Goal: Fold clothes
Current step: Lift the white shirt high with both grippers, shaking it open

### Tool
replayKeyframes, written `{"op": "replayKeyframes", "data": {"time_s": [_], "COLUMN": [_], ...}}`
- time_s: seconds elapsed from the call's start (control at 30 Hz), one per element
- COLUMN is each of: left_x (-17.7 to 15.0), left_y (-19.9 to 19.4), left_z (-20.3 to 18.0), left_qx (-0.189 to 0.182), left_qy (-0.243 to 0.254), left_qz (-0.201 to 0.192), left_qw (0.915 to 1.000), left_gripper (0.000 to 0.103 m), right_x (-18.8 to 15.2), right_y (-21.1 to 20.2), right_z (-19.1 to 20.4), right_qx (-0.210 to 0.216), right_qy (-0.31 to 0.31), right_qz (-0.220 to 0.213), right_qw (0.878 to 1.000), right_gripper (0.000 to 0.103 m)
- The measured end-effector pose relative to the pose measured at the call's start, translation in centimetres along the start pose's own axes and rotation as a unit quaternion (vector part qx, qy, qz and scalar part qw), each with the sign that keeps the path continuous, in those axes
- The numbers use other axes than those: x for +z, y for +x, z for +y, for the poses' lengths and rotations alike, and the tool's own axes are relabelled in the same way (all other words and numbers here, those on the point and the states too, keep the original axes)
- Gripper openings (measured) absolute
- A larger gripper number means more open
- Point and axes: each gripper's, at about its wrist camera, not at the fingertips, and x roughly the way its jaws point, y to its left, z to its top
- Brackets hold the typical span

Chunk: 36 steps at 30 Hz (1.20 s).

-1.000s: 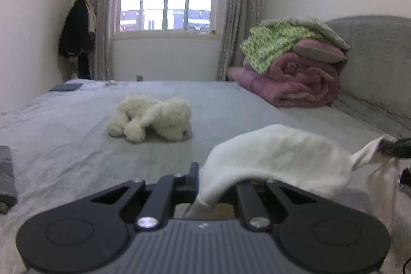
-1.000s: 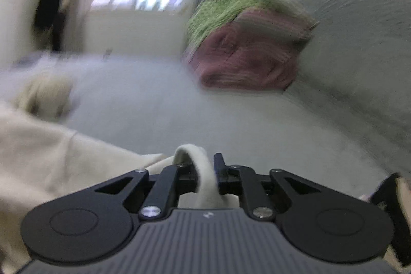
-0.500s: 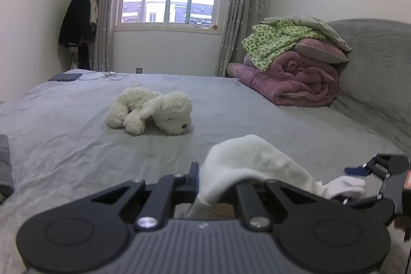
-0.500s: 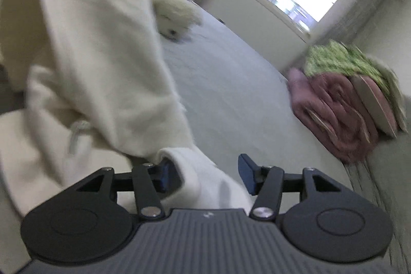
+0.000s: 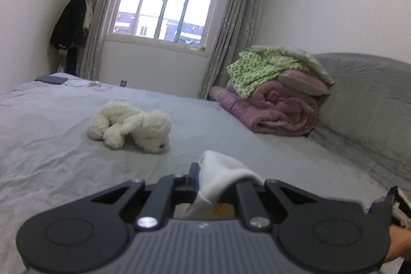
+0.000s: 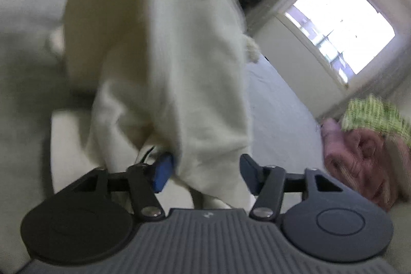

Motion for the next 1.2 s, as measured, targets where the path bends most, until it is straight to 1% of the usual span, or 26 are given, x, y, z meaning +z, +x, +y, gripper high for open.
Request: {"op": "replayKeyframes", "data": {"time_s": [0.03,0.1,0.13,0.2,0.27,0.37,0.43,0.5,0.7,0.83,0.93,1.0,1.07,1.13,1.2], "left_x": [0.1,0.2,0.2,0.3,0.3,0.1,0.0,0.2,1.7,2.9,4.4,5.7,7.2,8.9,10.5], "left_y": [-0.1,0.0,0.0,0.1,0.6,1.4,1.5,1.2,-0.9,-3.4,-6.0,-7.8,-9.8,-12.1,-14.1], "left_z": [-0.1,-0.3,-0.4,-0.5,-0.2,0.2,-0.1,-0.6,-2.0,-3.1,-4.0,-4.3,-4.6,-5.3,-6.1], "left_qx": [-0.003,-0.001,0.002,0.019,0.035,0.054,0.055,0.049,0.046,0.041,0.021,-0.001,-0.016,-0.026,-0.028], "left_qy": [-0.001,0.005,0.010,0.025,0.030,0.036,0.047,0.059,0.088,0.107,0.120,0.113,0.112,0.111,0.117], "left_qz": [-0.004,-0.009,-0.010,-0.012,-0.003,0.014,0.017,0.006,-0.038,-0.066,-0.086,-0.095,-0.111,-0.133,-0.157], "left_qw": [1.0000,0.9999,0.9999,0.9994,0.9989,0.9978,0.9972,0.9970,0.9943,0.9912,0.9888,0.9890,0.9874,0.9845,0.9803], "left_gripper": [0.008,0.008,0.008,0.008,0.008,0.008,0.008,0.008,0.008,0.008,0.008,0.008,0.008,0.008,0.008], "right_x": [0.0,-0.4,-0.4,0.2,0.7,1.2,1.2,1.5,1.4,0.6,0.4,0.3,0.5,1.1,2.1], "right_y": [0.2,0.0,-0.2,-0.8,-2.2,-5.0,-6.3,-7.7,-11.9,-12.9,-14.6,-16.0,-17.9,-19.8,-21.8], "right_z": [0.3,0.4,-0.1,-1.3,-3.4,-6.2,-8.1,-8.9,-9.2,-11.3,-12.1,-12.4,-12.6,-13.1,-13.5], "right_qx": [0.000,-0.004,-0.014,-0.041,-0.078,-0.134,-0.148,-0.163,-0.229,-0.270,-0.291,-0.302,-0.312,-0.320,-0.334], "right_qy": [-0.009,-0.005,0.002,0.031,0.075,0.142,0.189,0.209,0.222,0.231,0.225,0.221,0.224,0.220,0.207], "right_qz": [0.003,0.004,0.004,-0.007,-0.029,-0.066,-0.088,-0.103,-0.148,-0.178,-0.195,-0.207,-0.222,-0.242,-0.260], "right_qw": [1.000,1.000,1.000,0.999,0.994,0.979,0.967,0.959,0.936,0.918,0.909,0.904,0.896,0.889,0.882], "right_gripper": [0.045,0.030,0.007,0.006,0.006,0.006,0.006,0.006,0.006,0.006,0.006,0.006,0.006,0.006,0.006]}}
